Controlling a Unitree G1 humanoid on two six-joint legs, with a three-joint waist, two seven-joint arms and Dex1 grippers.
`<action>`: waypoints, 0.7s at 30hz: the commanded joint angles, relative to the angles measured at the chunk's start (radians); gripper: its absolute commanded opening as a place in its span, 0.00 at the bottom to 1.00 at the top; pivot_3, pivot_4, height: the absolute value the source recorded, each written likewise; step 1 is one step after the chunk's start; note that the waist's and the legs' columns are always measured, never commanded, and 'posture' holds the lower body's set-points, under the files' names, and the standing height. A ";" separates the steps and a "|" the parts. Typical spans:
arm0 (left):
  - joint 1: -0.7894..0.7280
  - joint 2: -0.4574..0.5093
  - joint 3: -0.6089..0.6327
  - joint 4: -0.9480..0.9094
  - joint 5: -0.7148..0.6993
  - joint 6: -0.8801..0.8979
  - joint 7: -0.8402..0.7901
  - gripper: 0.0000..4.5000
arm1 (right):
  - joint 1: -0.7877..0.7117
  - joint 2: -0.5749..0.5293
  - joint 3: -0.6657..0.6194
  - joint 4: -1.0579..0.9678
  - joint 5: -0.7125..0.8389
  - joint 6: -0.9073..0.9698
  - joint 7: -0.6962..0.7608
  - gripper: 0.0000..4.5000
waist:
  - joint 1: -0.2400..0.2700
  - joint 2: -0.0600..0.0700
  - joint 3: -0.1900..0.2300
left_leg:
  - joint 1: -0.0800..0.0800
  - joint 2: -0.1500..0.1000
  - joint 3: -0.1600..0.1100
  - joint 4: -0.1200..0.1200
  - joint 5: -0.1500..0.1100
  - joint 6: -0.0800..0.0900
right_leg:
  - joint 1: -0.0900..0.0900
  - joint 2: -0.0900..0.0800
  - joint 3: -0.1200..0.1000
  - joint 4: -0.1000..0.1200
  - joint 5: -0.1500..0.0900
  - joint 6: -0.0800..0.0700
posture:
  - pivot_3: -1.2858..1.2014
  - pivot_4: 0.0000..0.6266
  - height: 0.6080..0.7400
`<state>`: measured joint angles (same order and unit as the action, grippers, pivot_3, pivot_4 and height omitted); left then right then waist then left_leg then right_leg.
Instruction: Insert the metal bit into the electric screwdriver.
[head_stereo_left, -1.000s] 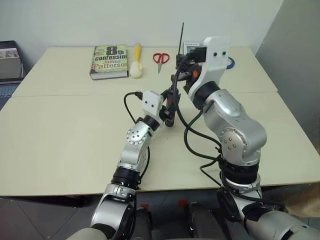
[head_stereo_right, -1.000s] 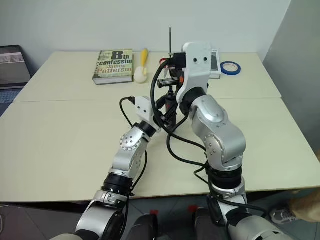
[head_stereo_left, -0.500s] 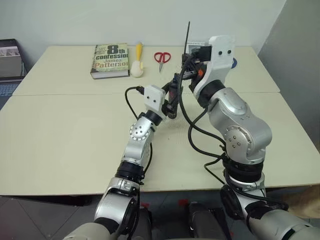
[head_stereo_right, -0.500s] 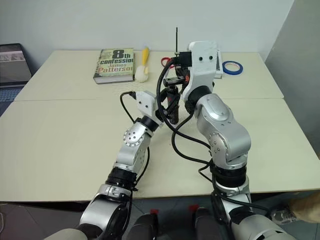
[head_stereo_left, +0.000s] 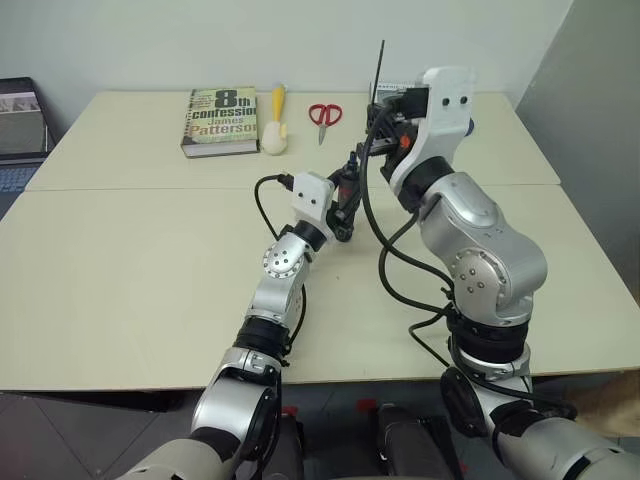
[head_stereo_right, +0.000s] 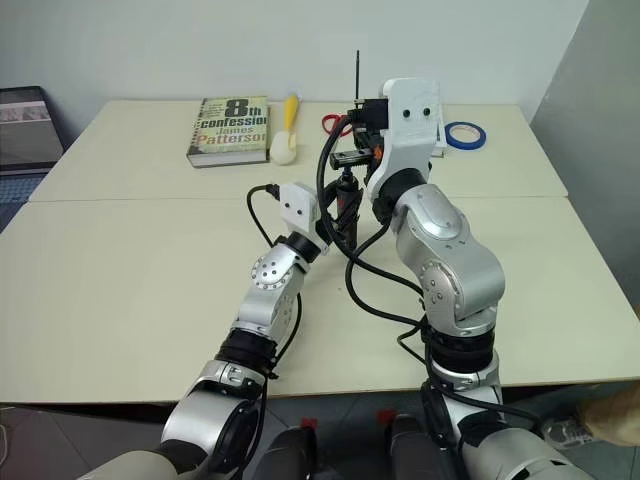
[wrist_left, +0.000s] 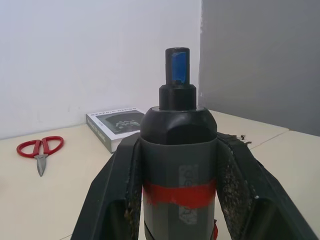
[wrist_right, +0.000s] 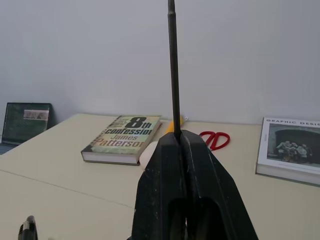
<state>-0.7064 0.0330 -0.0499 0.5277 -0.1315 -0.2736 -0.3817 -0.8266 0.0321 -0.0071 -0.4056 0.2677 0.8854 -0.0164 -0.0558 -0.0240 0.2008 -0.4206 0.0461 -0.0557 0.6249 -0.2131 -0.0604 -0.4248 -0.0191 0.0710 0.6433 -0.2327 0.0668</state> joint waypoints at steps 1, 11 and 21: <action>-0.028 -0.002 0.008 -0.008 0.009 -0.017 0.005 0.37 | -0.026 0.013 0.005 -0.010 0.016 -0.006 0.010 0.00 | 0.000 0.000 0.000 | 0.000 0.000 0.000 0.000 0.000 0.000 | 0.000 0.000 0.000 0.000 0.000 0.000 | 0.52 0.24 1.00; -0.026 0.011 0.007 -0.044 0.005 0.007 -0.004 0.37 | -0.036 0.033 0.011 0.075 -0.005 -0.059 0.012 0.00 | 0.000 0.000 0.000 | 0.000 0.000 0.000 0.000 0.000 0.000 | 0.000 0.000 0.000 0.000 0.000 0.000 | 0.52 0.24 1.00; -0.048 0.028 0.021 -0.019 -0.005 0.009 -0.017 0.37 | -0.037 0.043 0.021 0.107 -0.030 -0.102 -0.003 0.00 | -0.001 0.000 0.000 | 0.000 0.000 0.000 0.000 0.000 0.000 | 0.000 0.000 0.000 0.001 0.000 0.000 | 0.52 0.24 1.00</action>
<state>-0.7172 0.0524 -0.0501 0.5242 -0.1323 -0.2494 -0.3956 -0.8379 0.0688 0.0166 -0.2776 0.2501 0.8193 -0.0106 -0.0566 -0.0240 0.2008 -0.4204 0.0461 -0.0558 0.6251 -0.2130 -0.0604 -0.4248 -0.0190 0.0709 0.6443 -0.2325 0.0668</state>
